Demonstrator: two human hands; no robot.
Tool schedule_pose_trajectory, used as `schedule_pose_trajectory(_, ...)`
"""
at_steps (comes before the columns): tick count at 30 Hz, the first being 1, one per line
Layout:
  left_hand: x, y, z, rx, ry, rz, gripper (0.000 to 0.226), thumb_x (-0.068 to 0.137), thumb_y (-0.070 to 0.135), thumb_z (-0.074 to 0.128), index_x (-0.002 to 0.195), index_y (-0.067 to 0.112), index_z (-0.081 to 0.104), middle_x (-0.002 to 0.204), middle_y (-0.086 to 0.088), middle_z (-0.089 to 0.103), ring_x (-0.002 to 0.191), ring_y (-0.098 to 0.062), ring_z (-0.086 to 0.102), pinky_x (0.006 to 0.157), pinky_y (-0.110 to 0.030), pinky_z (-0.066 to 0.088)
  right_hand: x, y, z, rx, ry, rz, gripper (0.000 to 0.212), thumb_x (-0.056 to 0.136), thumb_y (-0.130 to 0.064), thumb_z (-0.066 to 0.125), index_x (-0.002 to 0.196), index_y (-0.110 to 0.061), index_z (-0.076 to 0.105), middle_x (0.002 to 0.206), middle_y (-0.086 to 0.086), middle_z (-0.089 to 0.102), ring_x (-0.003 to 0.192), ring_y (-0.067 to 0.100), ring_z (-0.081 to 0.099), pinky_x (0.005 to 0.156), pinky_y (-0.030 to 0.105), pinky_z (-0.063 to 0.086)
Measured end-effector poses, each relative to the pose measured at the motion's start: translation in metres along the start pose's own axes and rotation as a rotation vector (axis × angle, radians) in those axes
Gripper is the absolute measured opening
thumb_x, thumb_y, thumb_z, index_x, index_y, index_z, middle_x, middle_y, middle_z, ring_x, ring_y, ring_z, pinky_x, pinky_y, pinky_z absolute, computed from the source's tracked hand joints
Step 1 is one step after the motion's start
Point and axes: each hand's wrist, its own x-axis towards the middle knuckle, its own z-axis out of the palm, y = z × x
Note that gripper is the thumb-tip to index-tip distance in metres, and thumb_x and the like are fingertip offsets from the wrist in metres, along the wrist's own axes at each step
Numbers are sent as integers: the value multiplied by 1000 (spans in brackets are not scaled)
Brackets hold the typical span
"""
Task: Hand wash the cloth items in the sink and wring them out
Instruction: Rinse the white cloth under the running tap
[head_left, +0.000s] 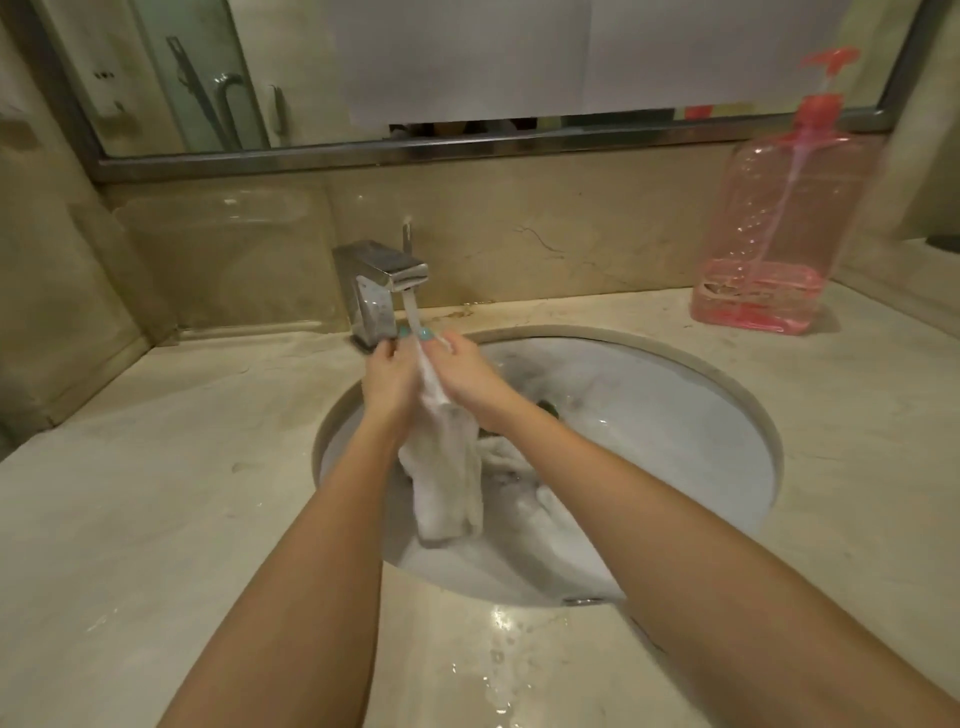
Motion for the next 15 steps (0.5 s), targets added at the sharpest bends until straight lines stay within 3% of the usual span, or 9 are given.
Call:
schedule_pose_trajectory(2,-9,0,5,19,-57,63,22,98,32,49,90,17,62,89,-7,67,84,-22,63,79,-36,52,8,2,2,18,191,48,32,103,-33,40,123,-14,57,109,5,62,91,19,58,64,25,42)
schedule_pose_trajectory(5,-22,3,11,106,-179,135,31,94,33,54,72,13,60,69,-6,60,69,-20,57,66,-31,44,14,9,-3,119,342,148,35,103,-31,39,120,-9,60,111,8,64,99,24,61,83,34,50)
schedule_pose_trajectory(7,-21,6,11,78,-142,93,30,90,33,55,77,8,62,73,-11,60,72,-21,57,66,-32,43,9,10,-2,185,311,123,35,103,-31,40,122,-10,60,107,4,62,93,19,59,76,27,48)
schedule_pose_trajectory(9,-14,11,6,25,-36,30,21,94,22,51,84,7,63,74,-12,59,72,-21,56,64,-26,42,0,1,6,101,208,-58,31,102,-25,43,114,-4,63,98,7,62,82,17,57,64,21,44)
schedule_pose_trajectory(12,-9,12,-1,-54,-40,-57,30,104,9,36,78,6,52,70,-4,49,66,-13,49,52,-14,43,-8,-8,25,-75,144,-213,26,96,-22,51,86,-4,66,80,9,63,82,27,60,75,35,50)
schedule_pose_trajectory(15,-13,7,-1,-48,-59,-34,30,98,14,49,68,15,53,62,1,55,69,-17,49,57,-24,40,5,-9,22,-108,223,-110,24,97,-20,48,90,-5,66,91,13,67,91,30,62,83,40,50)
